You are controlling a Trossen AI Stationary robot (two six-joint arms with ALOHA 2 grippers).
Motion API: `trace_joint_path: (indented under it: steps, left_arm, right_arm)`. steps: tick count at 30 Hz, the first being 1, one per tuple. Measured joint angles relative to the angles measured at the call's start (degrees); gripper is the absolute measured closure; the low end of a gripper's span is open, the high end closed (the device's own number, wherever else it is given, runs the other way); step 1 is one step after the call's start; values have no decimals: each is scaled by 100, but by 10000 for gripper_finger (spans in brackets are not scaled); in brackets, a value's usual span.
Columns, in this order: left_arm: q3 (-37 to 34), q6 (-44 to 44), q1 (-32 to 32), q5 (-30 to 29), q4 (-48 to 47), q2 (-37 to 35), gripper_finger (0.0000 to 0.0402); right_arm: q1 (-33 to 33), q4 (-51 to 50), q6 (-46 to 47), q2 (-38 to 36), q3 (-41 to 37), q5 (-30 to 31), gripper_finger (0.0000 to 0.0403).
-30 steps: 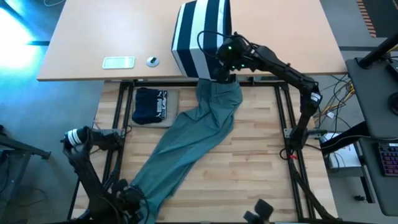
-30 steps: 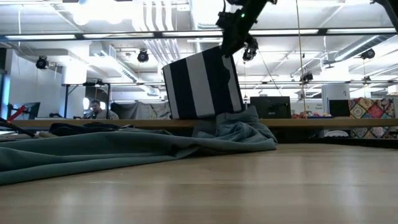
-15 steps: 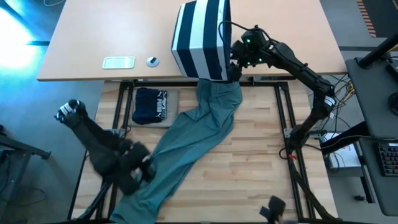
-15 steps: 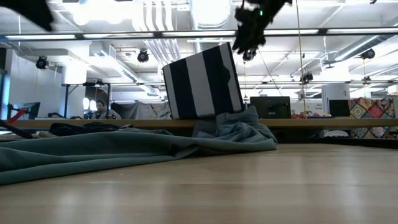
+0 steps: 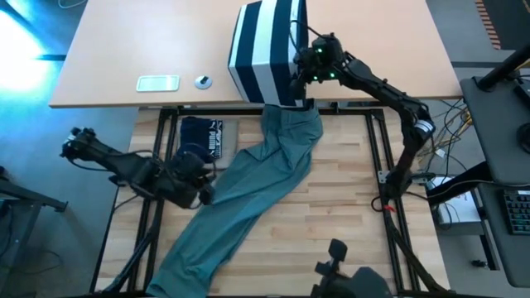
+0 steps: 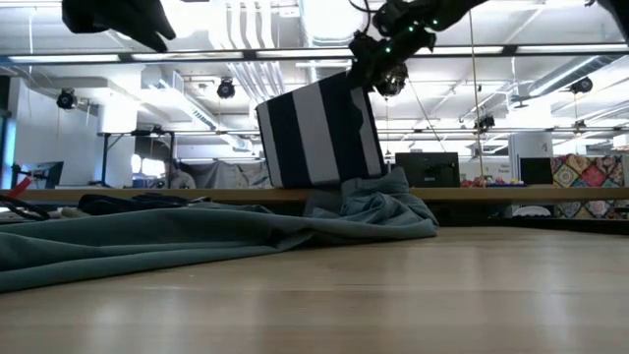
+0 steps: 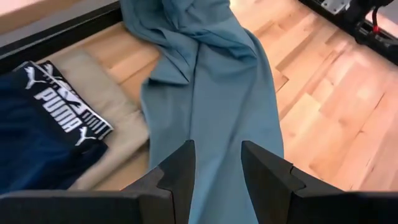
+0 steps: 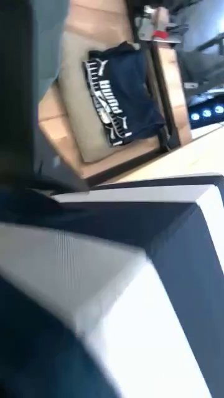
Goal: Fold Laundry from Bin
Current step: Fold the gray pants
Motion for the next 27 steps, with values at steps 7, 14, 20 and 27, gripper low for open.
trace_joint_path:
  steps: [7,14,20,27]
  left_arm:
    - [0,136,240,93,-676,-593,286]
    - [-11,1296,1158,267,-873,-1331,287]
    - [-45,2707,2311,827,-393,-1794,287]
    - [-77,4312,3774,2302,789,-1681,287]
  right_arm:
    - [370,-2073,-1800,594,2117,1113,389]
    - [760,-2929,-3633,840,3060,2489,391]
    - [1185,-3675,-5110,801,3132,4017,392]
    - [1618,-4775,-5692,950,3168,4230,393]
